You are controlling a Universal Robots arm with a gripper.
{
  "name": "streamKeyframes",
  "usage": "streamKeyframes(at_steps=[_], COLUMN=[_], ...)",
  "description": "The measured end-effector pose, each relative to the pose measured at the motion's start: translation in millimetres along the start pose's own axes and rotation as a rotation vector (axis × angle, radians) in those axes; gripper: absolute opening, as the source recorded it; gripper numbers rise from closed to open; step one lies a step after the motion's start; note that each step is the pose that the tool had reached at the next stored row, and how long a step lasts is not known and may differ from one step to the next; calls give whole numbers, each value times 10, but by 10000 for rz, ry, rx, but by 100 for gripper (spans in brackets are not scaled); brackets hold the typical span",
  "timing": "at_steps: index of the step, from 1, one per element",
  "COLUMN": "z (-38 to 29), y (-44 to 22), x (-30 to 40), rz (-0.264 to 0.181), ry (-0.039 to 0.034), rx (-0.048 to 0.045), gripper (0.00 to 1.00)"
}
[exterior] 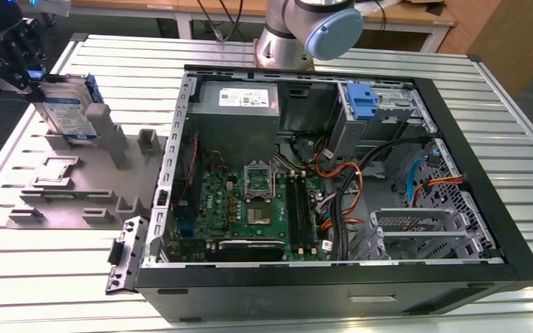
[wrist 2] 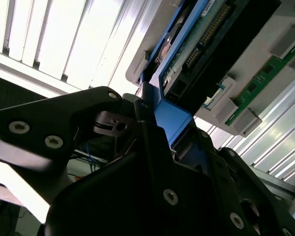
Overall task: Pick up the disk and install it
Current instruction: 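Pick up the disk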
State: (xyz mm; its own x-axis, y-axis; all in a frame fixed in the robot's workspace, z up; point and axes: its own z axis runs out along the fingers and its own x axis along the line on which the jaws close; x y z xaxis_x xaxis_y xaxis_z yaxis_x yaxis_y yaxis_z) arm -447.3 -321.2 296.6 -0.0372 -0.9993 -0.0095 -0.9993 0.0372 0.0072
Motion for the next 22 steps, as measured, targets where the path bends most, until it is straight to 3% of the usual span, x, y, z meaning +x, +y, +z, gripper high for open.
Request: streamKeyframes(at_steps=[8,22], z=[-70,-99], y=[1,1], x=[-1,-1], rz=[0,0], ry=[0,0], rx=[-1,-1], gripper=[37,37])
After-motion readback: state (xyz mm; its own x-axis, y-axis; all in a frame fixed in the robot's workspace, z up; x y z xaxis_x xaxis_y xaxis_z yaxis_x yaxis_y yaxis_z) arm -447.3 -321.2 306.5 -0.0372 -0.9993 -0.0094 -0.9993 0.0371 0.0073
